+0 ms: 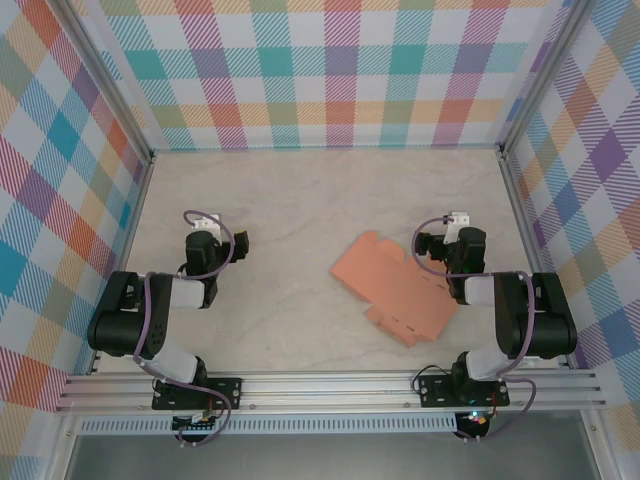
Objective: Fold the paper box
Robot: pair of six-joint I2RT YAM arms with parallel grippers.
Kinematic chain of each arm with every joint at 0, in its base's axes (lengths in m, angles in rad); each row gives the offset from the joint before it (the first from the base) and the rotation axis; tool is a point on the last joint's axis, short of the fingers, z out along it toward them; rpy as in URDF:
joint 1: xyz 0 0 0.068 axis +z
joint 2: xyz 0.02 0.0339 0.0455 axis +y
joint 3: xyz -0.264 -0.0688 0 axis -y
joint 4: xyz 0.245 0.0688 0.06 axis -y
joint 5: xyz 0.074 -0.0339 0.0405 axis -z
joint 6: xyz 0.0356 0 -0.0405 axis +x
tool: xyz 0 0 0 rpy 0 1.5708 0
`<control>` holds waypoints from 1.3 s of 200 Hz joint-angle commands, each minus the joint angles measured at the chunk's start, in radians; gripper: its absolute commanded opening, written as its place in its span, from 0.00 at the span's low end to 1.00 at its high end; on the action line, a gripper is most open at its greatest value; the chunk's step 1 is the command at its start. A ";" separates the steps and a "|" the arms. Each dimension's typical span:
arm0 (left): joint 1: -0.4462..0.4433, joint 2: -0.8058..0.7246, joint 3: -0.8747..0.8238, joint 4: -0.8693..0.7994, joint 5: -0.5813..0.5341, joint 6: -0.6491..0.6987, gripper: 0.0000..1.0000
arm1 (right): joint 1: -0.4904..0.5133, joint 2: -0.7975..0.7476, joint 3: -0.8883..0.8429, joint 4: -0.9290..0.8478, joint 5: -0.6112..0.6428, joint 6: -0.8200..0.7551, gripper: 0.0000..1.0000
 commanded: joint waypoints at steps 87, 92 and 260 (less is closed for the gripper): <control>0.006 0.004 0.002 -0.006 -0.001 0.005 1.00 | 0.004 -0.004 0.018 0.013 -0.018 -0.009 1.00; 0.007 0.003 0.002 -0.005 -0.001 0.006 1.00 | 0.004 -0.004 0.018 0.012 -0.018 -0.010 1.00; -0.004 -0.077 0.131 -0.299 -0.087 -0.022 1.00 | 0.002 -0.245 0.087 -0.331 0.159 0.050 1.00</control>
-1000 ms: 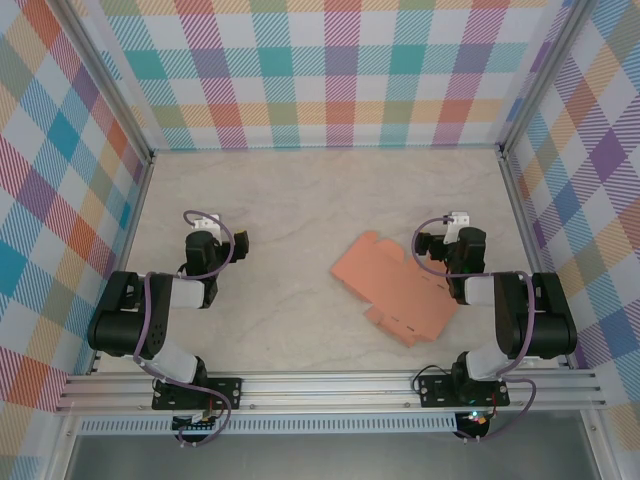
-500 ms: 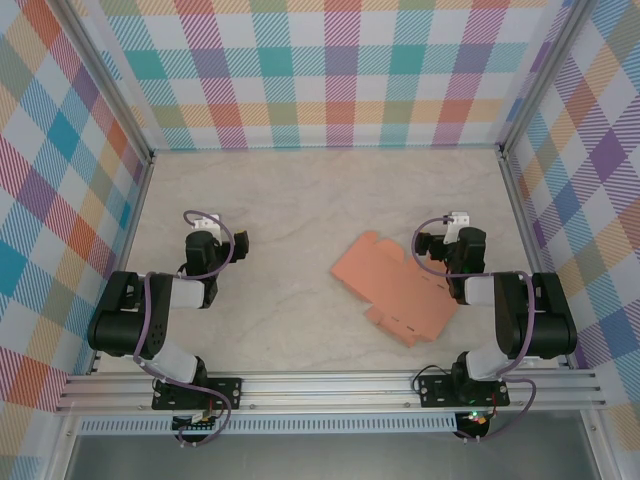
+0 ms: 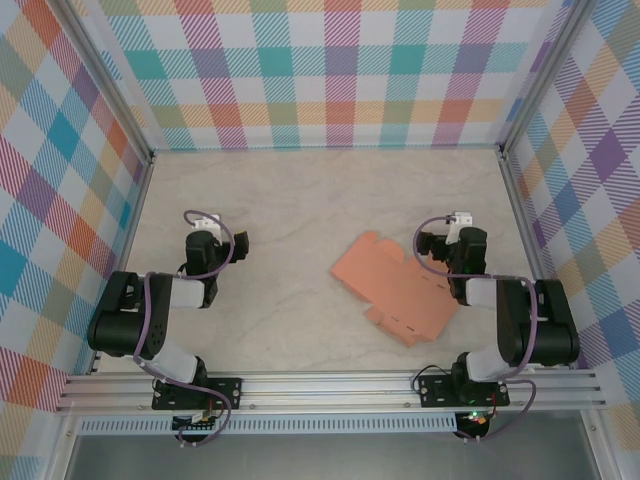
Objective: Fold the paper box
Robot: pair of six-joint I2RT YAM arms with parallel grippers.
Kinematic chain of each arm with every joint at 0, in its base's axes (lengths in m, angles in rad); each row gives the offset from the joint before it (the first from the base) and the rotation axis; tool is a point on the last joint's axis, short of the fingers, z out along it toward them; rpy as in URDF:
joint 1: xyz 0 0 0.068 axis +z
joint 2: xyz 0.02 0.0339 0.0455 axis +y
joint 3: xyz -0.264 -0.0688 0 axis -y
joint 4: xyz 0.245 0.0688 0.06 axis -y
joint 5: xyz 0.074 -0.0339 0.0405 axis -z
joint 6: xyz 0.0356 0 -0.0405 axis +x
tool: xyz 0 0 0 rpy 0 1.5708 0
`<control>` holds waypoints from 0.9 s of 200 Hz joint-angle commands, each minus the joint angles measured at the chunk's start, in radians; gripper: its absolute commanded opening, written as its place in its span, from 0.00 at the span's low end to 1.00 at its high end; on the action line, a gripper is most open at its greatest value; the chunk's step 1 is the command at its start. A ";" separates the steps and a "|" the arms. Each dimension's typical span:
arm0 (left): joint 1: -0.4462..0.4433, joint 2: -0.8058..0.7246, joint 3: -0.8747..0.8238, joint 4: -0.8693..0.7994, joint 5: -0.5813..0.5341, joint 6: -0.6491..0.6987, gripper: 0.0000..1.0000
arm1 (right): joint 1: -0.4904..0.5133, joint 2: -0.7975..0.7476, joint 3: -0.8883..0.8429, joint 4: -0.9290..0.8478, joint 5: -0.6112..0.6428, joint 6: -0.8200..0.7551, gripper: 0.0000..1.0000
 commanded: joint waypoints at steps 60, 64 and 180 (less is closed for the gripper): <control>-0.044 -0.314 0.339 -0.803 -0.184 -0.470 1.00 | -0.015 -0.187 0.685 -1.111 0.404 0.311 1.00; -0.045 -0.320 0.351 -0.859 -0.239 -0.581 1.00 | -0.017 -0.164 0.727 -1.160 0.362 0.304 1.00; -0.249 -0.052 0.538 -1.174 0.095 -0.704 1.00 | 0.147 0.381 1.153 -1.802 -0.209 -0.096 0.89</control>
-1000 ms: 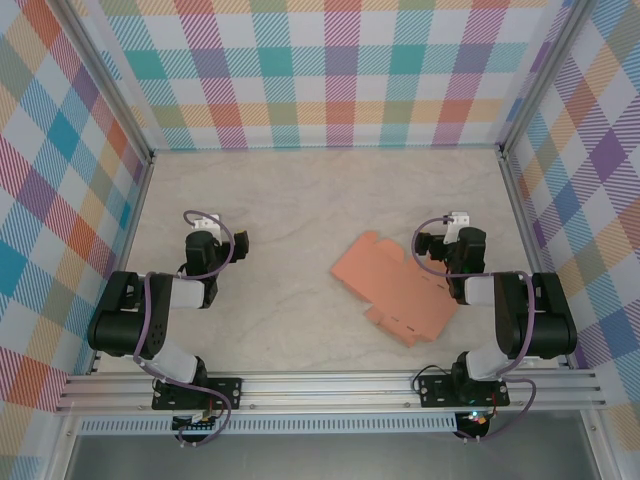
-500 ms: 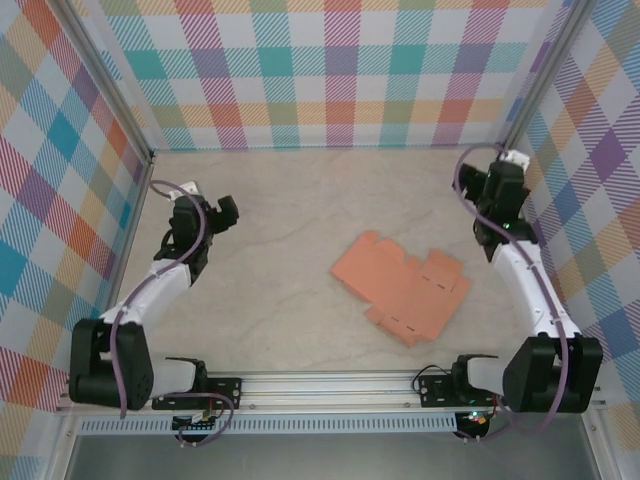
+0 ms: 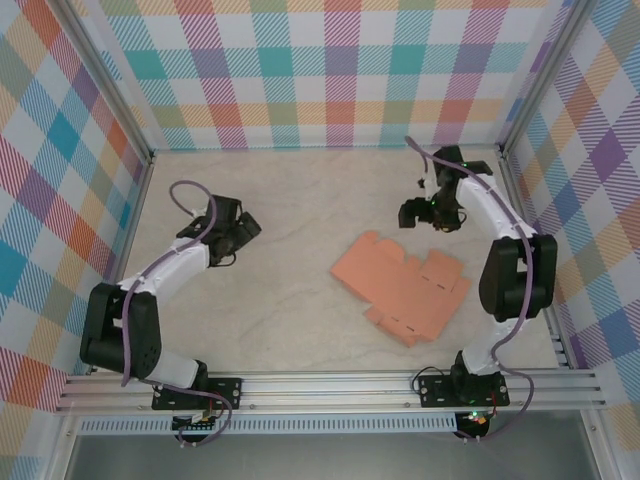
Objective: Fold the paper box
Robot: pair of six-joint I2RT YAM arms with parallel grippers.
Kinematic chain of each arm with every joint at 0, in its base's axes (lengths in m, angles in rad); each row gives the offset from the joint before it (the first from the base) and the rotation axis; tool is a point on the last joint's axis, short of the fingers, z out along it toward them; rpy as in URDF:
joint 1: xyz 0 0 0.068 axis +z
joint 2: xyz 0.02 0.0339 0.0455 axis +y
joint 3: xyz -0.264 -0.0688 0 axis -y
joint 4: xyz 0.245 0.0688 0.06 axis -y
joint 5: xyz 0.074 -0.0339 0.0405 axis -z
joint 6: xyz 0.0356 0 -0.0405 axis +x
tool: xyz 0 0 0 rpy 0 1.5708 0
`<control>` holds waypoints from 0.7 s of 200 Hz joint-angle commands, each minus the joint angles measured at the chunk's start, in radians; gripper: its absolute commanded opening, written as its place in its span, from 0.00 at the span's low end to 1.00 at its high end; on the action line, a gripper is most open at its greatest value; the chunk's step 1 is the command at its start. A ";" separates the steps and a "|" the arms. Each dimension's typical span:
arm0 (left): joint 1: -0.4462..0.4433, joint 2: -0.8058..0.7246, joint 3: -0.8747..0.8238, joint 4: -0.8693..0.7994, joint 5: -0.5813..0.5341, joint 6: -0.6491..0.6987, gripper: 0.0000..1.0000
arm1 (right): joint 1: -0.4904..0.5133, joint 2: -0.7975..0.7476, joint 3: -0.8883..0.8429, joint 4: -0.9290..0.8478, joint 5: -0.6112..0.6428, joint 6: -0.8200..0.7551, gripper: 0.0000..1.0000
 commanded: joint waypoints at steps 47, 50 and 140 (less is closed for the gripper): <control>-0.093 -0.024 0.014 -0.129 0.123 0.038 1.00 | 0.029 0.162 -0.005 0.085 -0.125 -0.065 0.79; -0.093 -0.028 0.011 -0.141 0.117 0.031 1.00 | 0.030 0.170 -0.003 0.087 -0.132 -0.068 0.78; -0.103 -0.214 -0.137 -0.186 0.068 0.009 1.00 | 0.055 0.256 -0.027 0.105 -0.232 -0.168 0.37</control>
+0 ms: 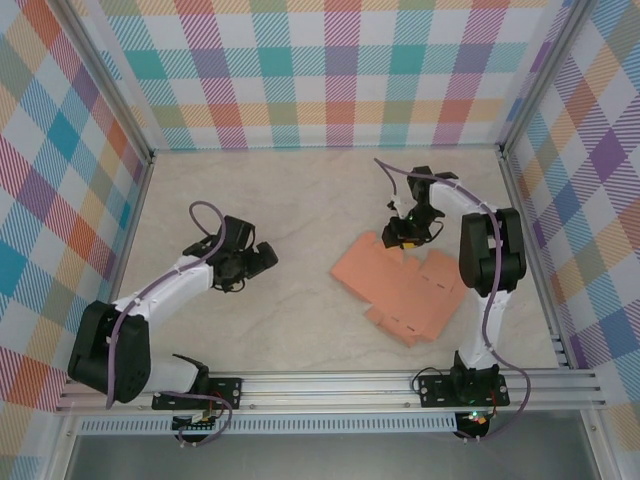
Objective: Fold the paper box
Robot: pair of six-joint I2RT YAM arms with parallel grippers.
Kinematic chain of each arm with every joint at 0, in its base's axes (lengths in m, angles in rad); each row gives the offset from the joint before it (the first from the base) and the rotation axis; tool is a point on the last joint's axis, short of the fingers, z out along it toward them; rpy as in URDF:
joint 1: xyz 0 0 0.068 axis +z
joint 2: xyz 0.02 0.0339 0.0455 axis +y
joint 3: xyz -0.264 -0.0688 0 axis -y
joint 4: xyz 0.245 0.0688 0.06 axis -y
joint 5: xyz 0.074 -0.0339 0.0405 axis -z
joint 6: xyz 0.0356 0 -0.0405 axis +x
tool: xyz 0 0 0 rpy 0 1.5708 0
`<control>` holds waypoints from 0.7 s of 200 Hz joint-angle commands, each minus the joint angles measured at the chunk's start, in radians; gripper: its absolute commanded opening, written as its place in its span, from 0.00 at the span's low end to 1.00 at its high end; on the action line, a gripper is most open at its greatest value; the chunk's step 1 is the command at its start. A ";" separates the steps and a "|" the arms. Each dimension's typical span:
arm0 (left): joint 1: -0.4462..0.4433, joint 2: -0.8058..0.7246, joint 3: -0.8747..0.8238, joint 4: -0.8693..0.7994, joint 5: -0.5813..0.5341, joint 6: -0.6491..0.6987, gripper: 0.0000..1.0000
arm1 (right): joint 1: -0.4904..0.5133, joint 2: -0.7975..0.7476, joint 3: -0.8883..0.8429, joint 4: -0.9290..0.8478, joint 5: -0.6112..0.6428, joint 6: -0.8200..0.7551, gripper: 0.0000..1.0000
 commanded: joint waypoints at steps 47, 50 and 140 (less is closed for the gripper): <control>-0.008 -0.072 0.004 -0.030 0.034 0.044 1.00 | 0.007 -0.002 -0.029 0.094 -0.140 0.057 0.23; -0.008 -0.071 0.007 -0.034 0.034 0.044 1.00 | 0.007 -0.005 -0.030 0.104 -0.146 0.064 0.23; -0.009 0.205 0.219 0.107 0.287 0.180 1.00 | 0.056 -0.206 -0.049 0.177 0.012 0.106 0.49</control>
